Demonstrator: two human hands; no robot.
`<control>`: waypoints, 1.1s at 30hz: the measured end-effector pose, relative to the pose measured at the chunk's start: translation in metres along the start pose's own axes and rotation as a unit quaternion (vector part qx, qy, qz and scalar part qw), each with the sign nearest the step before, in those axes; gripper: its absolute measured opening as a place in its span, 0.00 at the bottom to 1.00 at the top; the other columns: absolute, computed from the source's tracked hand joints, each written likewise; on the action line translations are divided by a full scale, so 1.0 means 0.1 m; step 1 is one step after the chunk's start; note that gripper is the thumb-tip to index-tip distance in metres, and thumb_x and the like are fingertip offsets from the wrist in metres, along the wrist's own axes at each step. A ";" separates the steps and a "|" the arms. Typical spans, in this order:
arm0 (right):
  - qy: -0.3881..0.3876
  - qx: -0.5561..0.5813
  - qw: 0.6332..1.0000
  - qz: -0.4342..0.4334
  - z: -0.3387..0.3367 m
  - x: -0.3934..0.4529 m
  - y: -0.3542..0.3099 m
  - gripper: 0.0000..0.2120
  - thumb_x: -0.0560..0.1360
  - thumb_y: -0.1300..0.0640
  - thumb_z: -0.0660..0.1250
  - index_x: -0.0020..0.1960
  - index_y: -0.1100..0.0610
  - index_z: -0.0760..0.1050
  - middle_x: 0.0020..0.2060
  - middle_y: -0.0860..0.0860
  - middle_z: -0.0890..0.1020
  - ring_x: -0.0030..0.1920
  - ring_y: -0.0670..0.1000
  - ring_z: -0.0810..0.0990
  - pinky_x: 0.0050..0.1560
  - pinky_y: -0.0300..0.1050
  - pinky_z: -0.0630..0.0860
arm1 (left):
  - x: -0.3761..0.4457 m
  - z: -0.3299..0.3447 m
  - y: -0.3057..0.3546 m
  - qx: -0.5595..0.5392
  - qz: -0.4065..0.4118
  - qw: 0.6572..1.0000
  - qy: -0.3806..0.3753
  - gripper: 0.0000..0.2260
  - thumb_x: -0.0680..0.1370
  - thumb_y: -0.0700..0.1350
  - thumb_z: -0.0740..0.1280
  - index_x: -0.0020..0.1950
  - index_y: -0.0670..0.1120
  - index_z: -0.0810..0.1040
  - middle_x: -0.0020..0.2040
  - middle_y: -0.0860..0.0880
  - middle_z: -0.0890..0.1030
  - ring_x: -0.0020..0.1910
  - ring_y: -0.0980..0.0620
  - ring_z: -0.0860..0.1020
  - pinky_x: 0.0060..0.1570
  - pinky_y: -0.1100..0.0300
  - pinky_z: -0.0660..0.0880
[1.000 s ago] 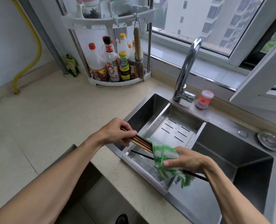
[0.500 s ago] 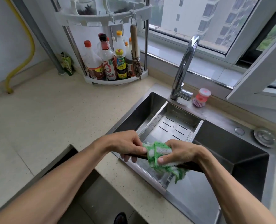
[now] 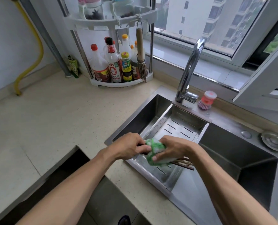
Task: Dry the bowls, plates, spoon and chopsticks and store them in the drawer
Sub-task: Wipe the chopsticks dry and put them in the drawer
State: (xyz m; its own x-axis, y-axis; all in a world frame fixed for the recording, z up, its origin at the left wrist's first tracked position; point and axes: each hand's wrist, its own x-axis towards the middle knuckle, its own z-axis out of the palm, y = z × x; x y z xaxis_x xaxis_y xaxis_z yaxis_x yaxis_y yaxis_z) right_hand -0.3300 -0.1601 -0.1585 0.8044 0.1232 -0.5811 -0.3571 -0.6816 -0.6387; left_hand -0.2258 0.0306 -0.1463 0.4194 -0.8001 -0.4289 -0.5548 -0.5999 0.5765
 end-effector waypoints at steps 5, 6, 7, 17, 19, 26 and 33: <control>0.008 -0.012 1.000 -0.013 -0.05 0.02 0.11 0.08 0.76 0.48 0.72 0.40 0.48 0.78 0.37 0.43 0.82 0.37 0.44 0.79 0.38 0.35 0.74 | -0.15 -0.20 -0.23 0.001 -0.022 0.999 0.030 0.16 0.80 0.57 0.65 0.37 0.51 0.81 0.28 0.55 0.73 0.28 0.57 0.67 0.31 0.60 0.64; 0.020 -0.036 0.999 0.005 -0.07 0.01 0.21 0.09 0.76 0.48 0.72 0.39 0.48 0.77 0.37 0.43 0.81 0.37 0.44 0.78 0.38 0.36 0.72 | -0.21 -0.26 -0.32 0.000 -0.035 0.999 0.038 0.15 0.80 0.57 0.65 0.38 0.50 0.81 0.28 0.55 0.72 0.28 0.56 0.67 0.30 0.61 0.63; 0.037 -0.046 0.998 0.020 -0.09 0.00 0.30 0.09 0.76 0.48 0.72 0.40 0.49 0.77 0.38 0.44 0.81 0.38 0.45 0.78 0.39 0.37 0.73 | -0.25 -0.29 -0.39 -0.006 -0.047 0.998 0.045 0.15 0.80 0.56 0.65 0.39 0.50 0.82 0.29 0.54 0.72 0.28 0.56 0.67 0.30 0.61 0.63; 0.257 0.588 0.767 -0.009 0.09 -0.16 0.27 0.10 0.81 0.63 0.63 0.62 0.62 0.74 0.48 0.59 0.86 0.44 0.59 0.87 0.37 0.54 0.83 | -0.35 -0.31 -0.43 -0.124 -0.153 0.959 0.204 0.19 0.83 0.55 0.62 0.34 0.48 0.77 0.27 0.53 0.71 0.27 0.56 0.68 0.30 0.60 0.64; 0.248 0.683 0.687 -0.010 0.22 -0.07 0.02 0.08 0.81 0.61 0.62 0.60 0.59 0.74 0.47 0.58 0.86 0.45 0.60 0.86 0.45 0.59 0.82 | -0.27 -0.17 -0.27 -0.180 -0.154 0.947 0.217 0.20 0.83 0.56 0.61 0.37 0.46 0.79 0.29 0.52 0.72 0.28 0.54 0.69 0.32 0.59 0.65; 0.307 0.828 0.453 -0.125 0.65 0.32 -0.64 0.31 0.74 0.38 0.64 0.70 0.55 0.73 0.61 0.55 0.80 0.62 0.55 0.77 0.69 0.54 0.70 | -0.06 0.39 0.21 -0.145 -0.158 0.946 0.243 0.22 0.84 0.55 0.57 0.31 0.48 0.69 0.32 0.48 0.75 0.38 0.42 0.75 0.37 0.52 0.65; 0.423 0.804 0.417 0.021 0.77 0.52 -0.60 0.17 0.72 0.60 0.77 0.56 0.55 0.74 0.57 0.62 0.80 0.51 0.59 0.82 0.51 0.55 0.80 | -0.11 0.41 0.21 -0.105 -0.108 0.960 0.235 0.21 0.82 0.55 0.61 0.30 0.50 0.69 0.31 0.48 0.76 0.36 0.44 0.76 0.36 0.53 0.68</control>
State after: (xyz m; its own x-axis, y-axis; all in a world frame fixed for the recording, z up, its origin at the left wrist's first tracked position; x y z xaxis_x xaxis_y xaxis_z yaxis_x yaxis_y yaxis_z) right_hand -0.3029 -0.0570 -0.1891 0.4177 -0.6277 -0.6569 0.3116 0.7781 -0.5454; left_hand -0.2721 0.0268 -0.1577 0.8142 -0.5368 -0.2214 -0.2813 -0.6982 0.6583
